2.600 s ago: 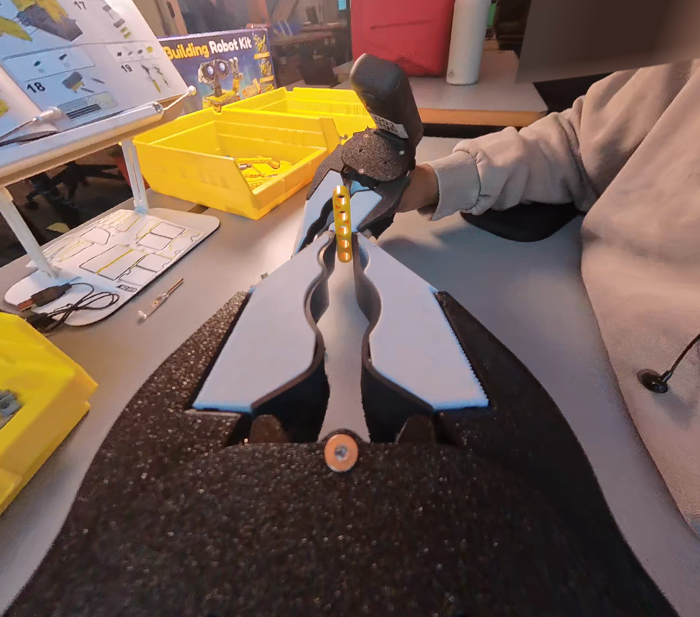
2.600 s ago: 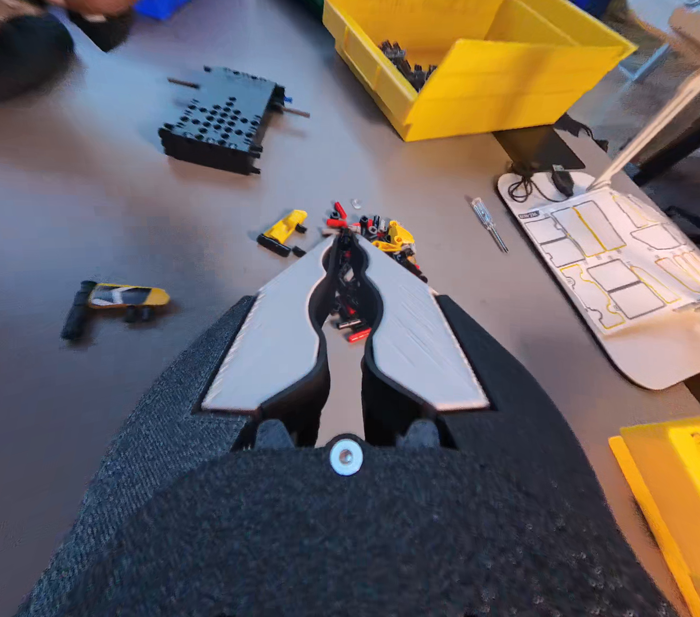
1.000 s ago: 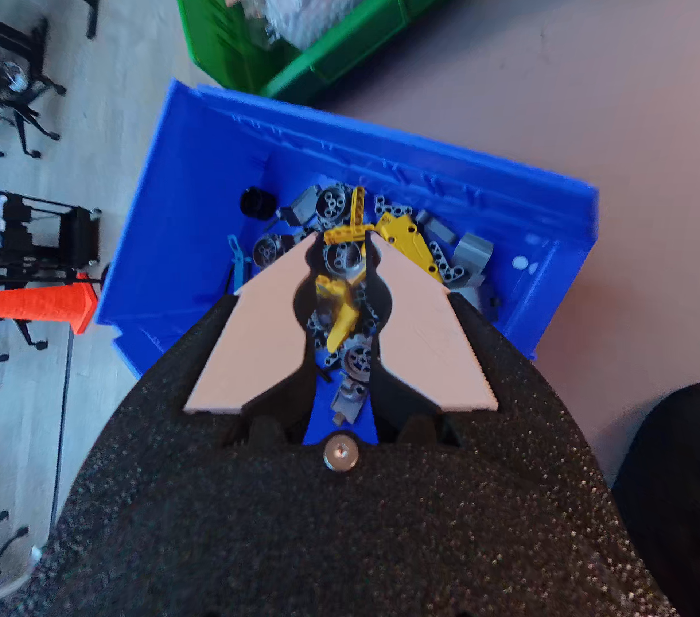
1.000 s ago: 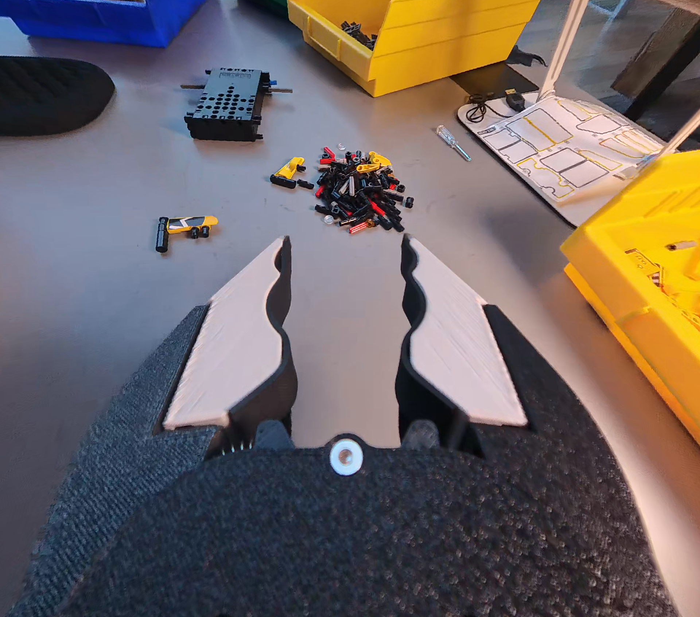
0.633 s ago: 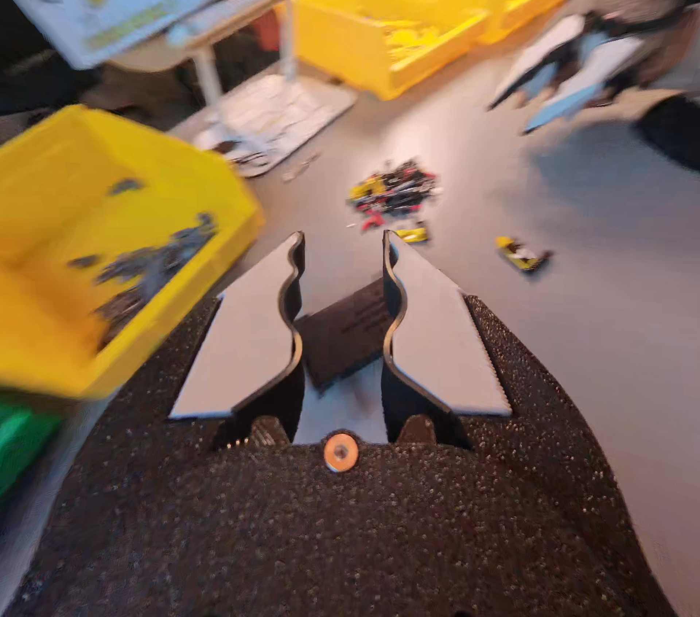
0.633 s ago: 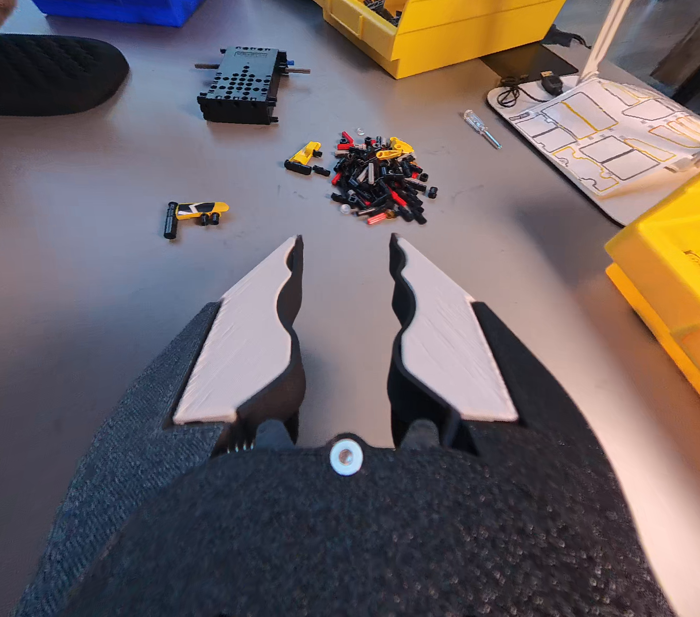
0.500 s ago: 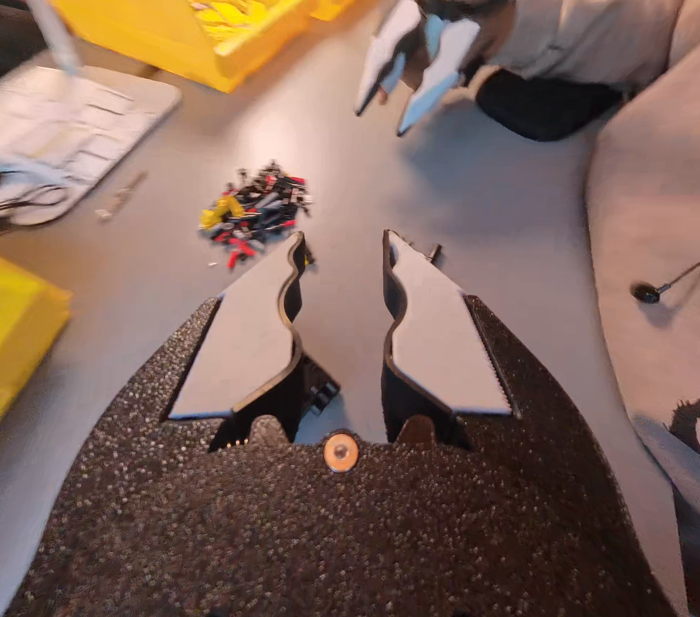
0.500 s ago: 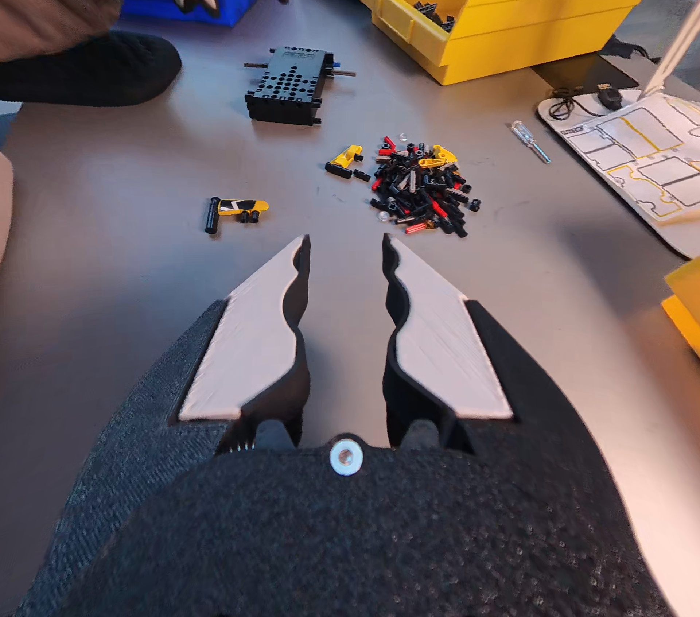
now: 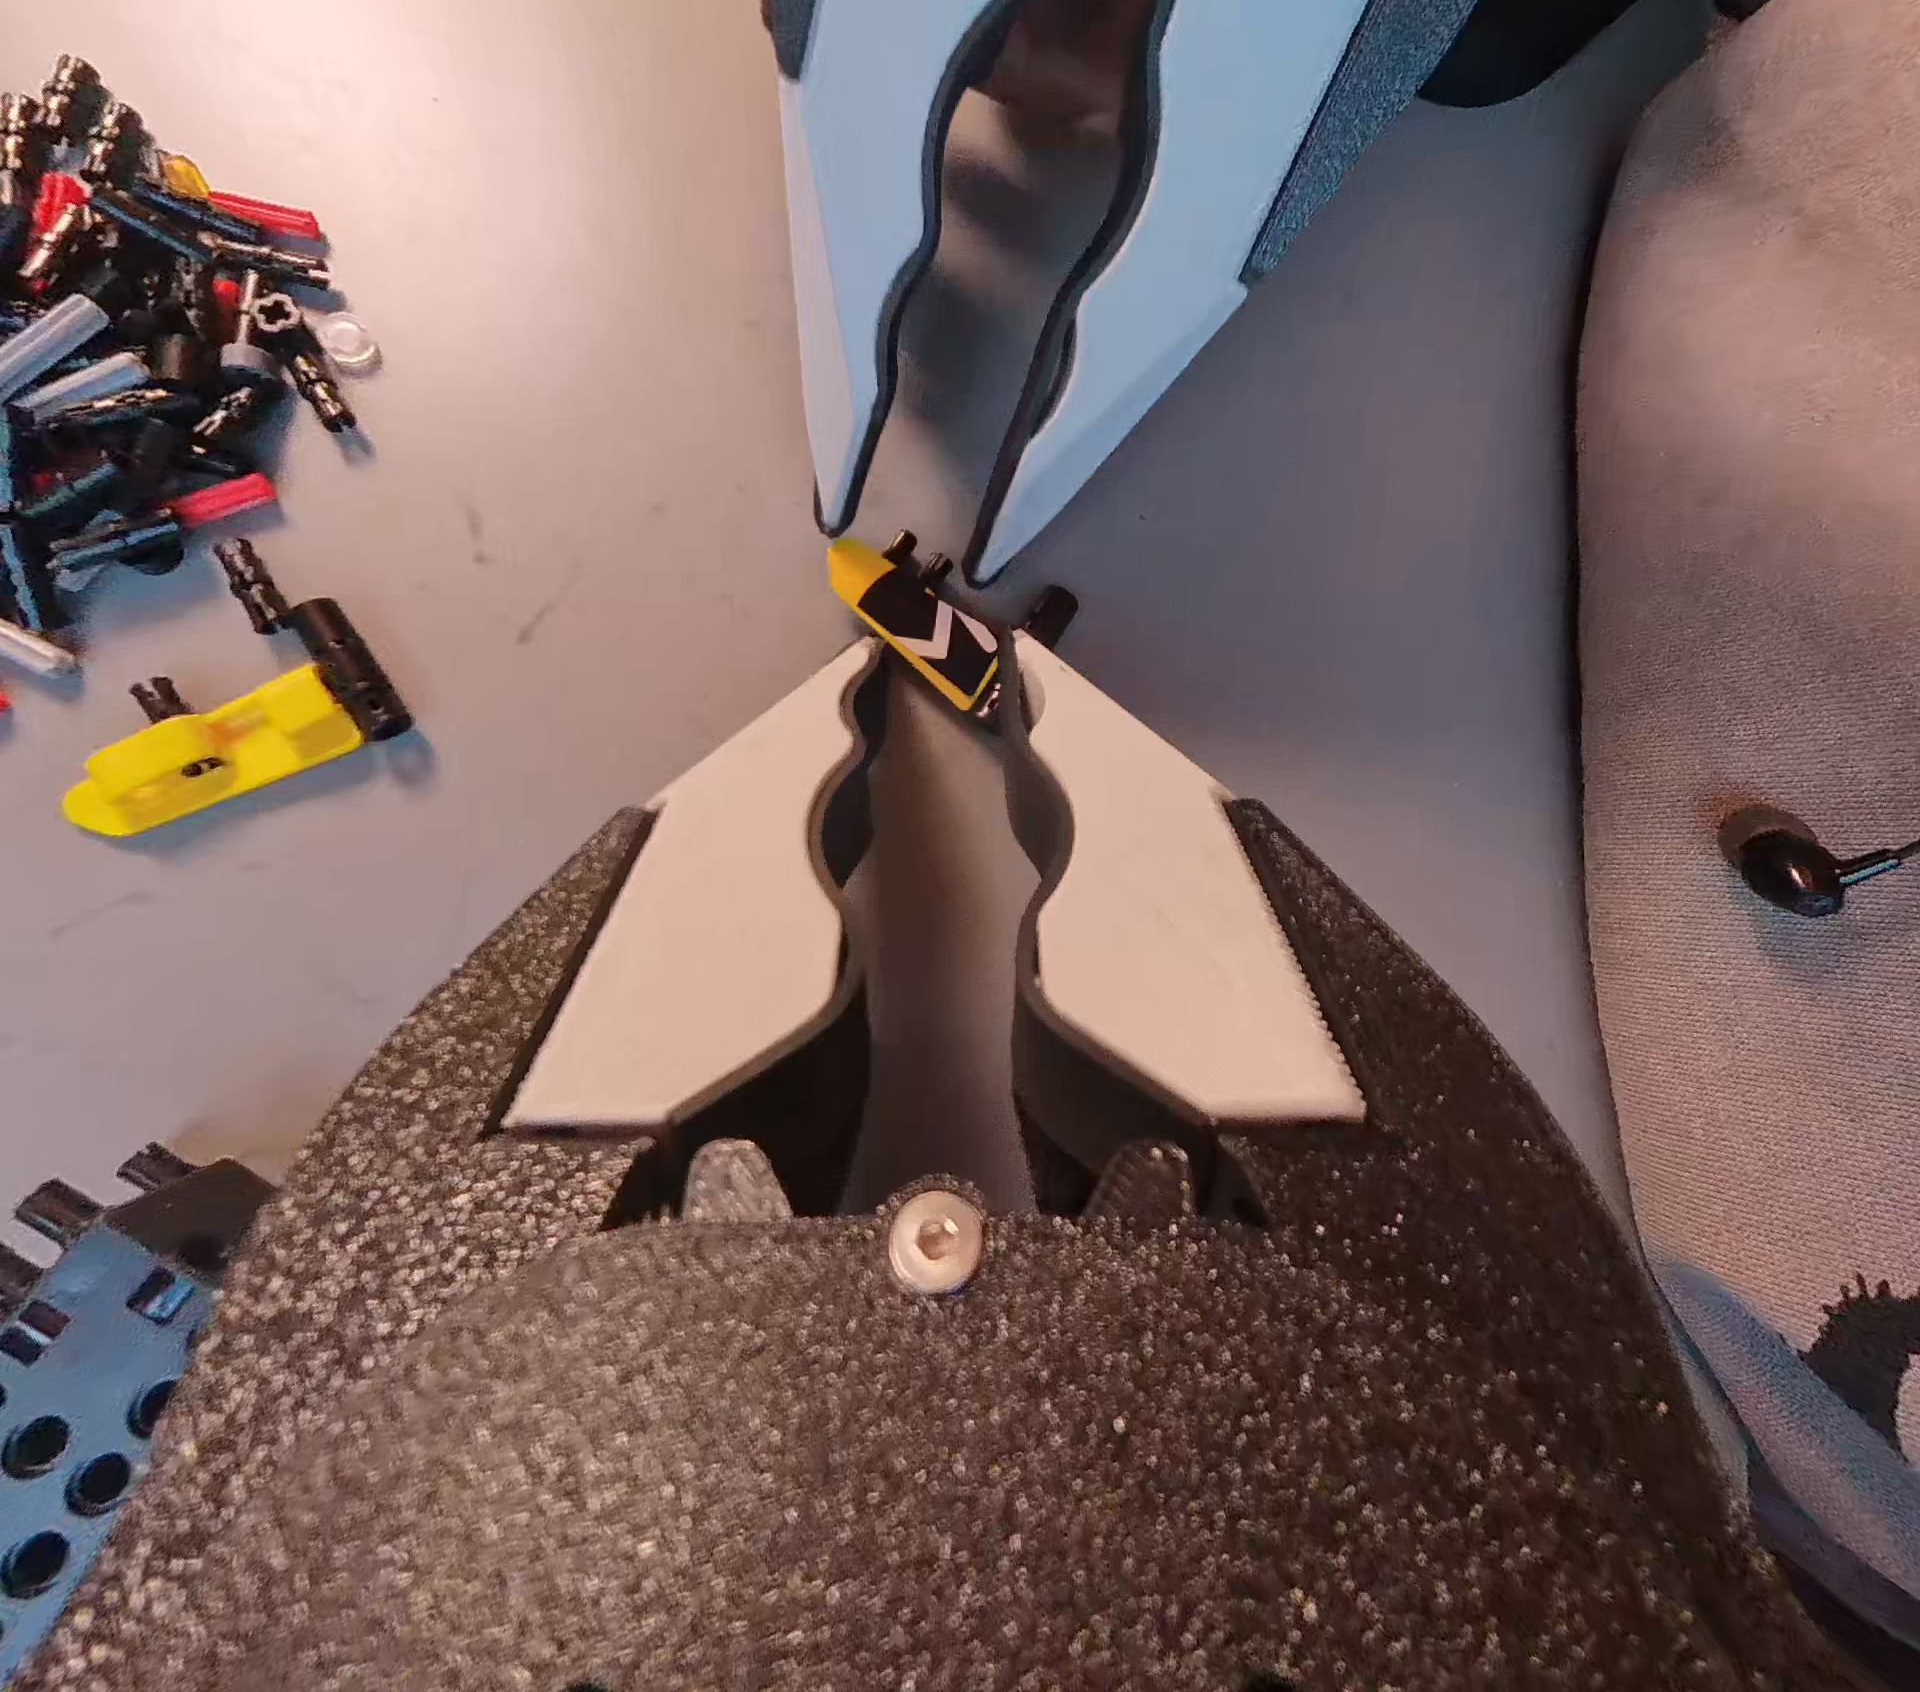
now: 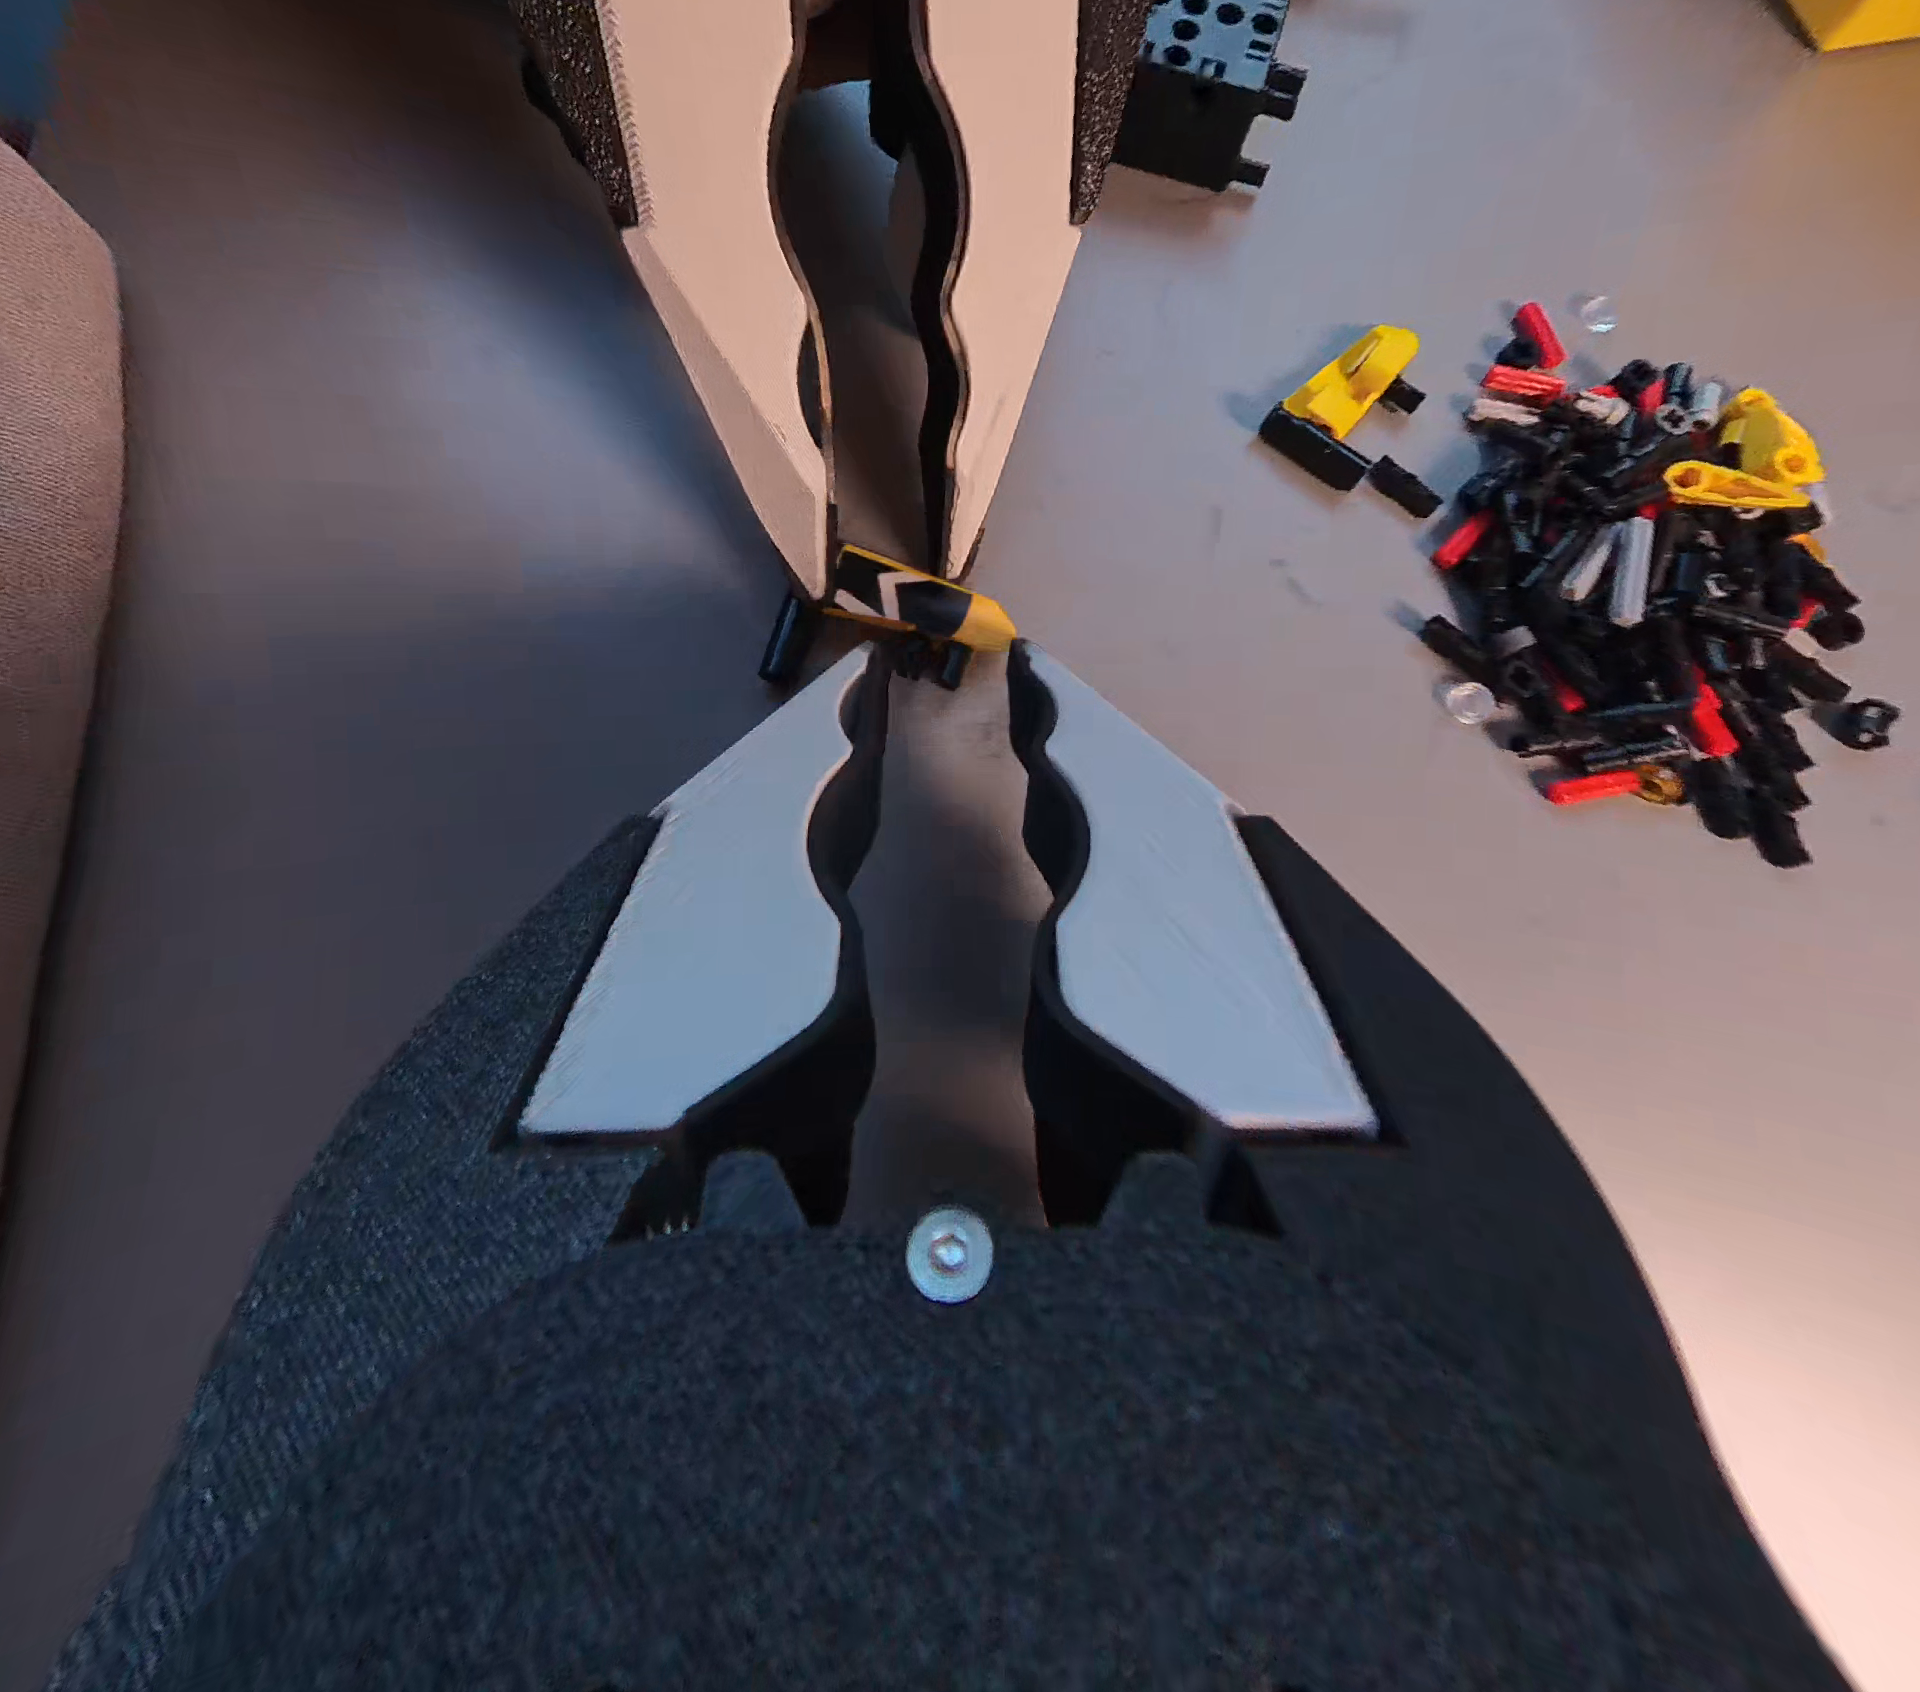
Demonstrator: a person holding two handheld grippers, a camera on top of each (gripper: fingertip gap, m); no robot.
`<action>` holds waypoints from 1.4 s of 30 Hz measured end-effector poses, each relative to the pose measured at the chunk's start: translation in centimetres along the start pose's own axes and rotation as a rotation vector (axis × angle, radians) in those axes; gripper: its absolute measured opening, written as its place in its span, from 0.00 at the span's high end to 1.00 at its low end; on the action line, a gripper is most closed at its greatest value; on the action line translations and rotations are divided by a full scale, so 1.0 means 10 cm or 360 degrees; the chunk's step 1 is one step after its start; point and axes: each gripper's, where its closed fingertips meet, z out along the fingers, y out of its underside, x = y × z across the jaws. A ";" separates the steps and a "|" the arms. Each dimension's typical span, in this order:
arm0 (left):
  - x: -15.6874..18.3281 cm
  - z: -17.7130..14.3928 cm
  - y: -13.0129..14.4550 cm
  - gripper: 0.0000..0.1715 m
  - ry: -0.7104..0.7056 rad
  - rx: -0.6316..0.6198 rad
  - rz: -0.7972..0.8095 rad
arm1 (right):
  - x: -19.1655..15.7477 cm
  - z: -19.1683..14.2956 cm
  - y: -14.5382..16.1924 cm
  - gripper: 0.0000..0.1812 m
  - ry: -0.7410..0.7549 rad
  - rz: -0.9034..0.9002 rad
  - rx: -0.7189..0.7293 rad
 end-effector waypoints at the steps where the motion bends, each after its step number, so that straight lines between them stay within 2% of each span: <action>1: 0.00 0.00 0.00 0.89 -0.0006 0.0007 0.0007 | -0.02 0.01 0.00 0.88 -0.0014 0.0013 -0.0012; 6: 0.02 -0.01 0.00 0.92 -0.0043 0.0050 0.0048 | -0.01 0.03 0.02 0.89 -0.0006 0.0166 -0.0082; 13: 0.05 -0.03 -0.02 0.93 -0.0087 0.0073 0.0172 | -0.04 0.03 0.02 0.89 -0.0033 0.0185 -0.0105; 15: 0.05 -0.05 -0.04 0.94 -0.0069 0.0101 0.0145 | -0.04 0.02 0.01 0.89 -0.0020 0.0116 -0.0082; 16: 0.03 -0.06 -0.05 0.97 -0.0069 0.0124 0.0100 | -0.04 0.02 0.00 0.89 -0.0004 0.0076 -0.0061; 19: 0.04 -0.09 -0.06 0.89 0.0065 0.0167 -0.0099 | -0.06 -0.02 -0.11 0.92 0.0040 -0.0118 0.0034; 21: 0.07 -0.11 -0.07 0.88 0.0145 0.0197 -0.0186 | -0.07 -0.07 -0.22 0.95 0.0112 -0.0303 0.0122; 25: 0.14 -0.12 -0.08 0.94 0.0212 0.0215 -0.0177 | -0.17 -0.14 -0.38 0.96 0.0125 -0.0467 0.0263; 29: 0.16 -0.22 -0.19 0.95 0.0207 0.0327 -0.0086 | -0.16 -0.24 -0.49 0.97 0.0095 -0.0368 0.0419; 33: 0.09 -0.41 -0.38 0.97 0.0123 0.0561 -0.0012 | -0.06 -0.44 -0.62 0.87 -0.0031 -0.0027 0.0611; 36: 0.10 -0.48 -0.49 0.97 0.0043 0.0650 0.0100 | -0.06 -0.51 -0.68 0.91 -0.0097 0.0106 0.0721; 42: 0.10 -0.46 -0.52 0.97 -0.0047 0.0649 0.0162 | -0.06 -0.48 -0.67 0.95 -0.0063 0.0071 0.0685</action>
